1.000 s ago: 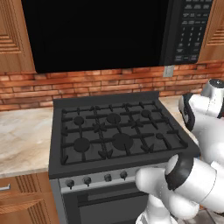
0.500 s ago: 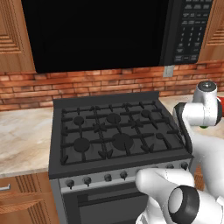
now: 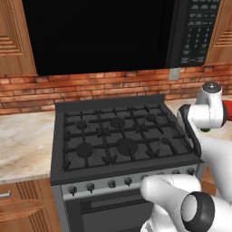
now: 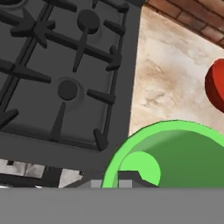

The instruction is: Pick the cup and bowl from the counter and place them on the counter next to the sink.

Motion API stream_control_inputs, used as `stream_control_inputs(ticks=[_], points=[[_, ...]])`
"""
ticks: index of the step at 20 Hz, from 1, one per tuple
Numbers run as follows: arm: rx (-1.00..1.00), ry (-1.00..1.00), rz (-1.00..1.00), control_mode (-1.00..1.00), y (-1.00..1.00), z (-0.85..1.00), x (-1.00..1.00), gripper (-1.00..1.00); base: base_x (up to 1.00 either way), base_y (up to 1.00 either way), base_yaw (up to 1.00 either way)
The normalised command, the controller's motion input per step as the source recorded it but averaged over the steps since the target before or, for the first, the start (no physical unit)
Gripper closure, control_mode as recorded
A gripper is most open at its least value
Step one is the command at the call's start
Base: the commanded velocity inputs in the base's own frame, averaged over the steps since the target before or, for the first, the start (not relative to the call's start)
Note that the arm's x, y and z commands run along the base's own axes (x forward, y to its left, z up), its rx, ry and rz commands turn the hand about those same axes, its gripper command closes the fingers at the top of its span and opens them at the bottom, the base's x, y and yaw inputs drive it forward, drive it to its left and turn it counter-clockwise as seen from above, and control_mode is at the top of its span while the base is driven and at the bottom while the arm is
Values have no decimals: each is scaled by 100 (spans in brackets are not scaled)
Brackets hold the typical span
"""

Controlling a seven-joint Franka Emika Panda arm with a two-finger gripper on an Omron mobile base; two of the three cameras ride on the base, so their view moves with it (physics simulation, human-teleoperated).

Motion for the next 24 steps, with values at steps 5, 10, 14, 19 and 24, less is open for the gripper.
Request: stream_control_inputs(ticks=[5,10,14,19,24], points=[[17,-15,0,-100,28,17,-17,100,0,0,0],[11,-14,0,-100,31,9,-46,100,0,0,0],[9,-13,0,-100,54,0,-47,100,0,0,0],[5,-15,0,-100,69,5,-23,100,0,0,0],[0,-5,0,-100,79,0,-9,100,0,0,0]])
